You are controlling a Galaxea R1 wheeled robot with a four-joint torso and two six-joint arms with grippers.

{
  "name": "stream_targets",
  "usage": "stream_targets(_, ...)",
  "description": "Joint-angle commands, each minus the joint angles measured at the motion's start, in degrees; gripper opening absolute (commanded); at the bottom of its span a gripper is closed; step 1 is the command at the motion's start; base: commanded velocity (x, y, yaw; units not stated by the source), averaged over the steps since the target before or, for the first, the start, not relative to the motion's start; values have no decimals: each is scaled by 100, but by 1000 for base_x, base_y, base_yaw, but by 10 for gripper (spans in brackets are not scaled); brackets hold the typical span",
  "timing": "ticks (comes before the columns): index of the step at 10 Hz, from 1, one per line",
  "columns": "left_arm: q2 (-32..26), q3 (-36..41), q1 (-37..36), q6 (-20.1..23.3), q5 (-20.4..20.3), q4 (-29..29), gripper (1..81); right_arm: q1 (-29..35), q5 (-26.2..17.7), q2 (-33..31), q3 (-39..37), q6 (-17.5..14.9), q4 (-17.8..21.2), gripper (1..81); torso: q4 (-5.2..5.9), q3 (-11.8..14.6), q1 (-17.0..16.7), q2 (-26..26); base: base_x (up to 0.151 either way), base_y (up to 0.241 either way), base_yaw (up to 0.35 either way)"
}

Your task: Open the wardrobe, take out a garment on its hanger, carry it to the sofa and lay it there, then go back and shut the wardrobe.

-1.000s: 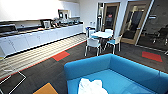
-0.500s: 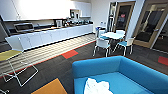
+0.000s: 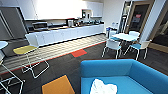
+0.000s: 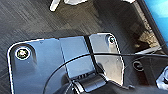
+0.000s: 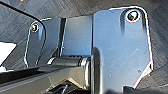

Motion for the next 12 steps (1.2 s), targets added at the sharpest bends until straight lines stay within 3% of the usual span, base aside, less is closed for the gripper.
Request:
stream_targets(1,103,-150,-288,105,200,71,811,205,-332,42,18,-16,-3,811,0,0,0,0,0,0,280)
stream_targets(12,411,-669,-7,316,208,71,811,179,-332,42,10,-16,6,811,0,2,0,0,0,0,280)
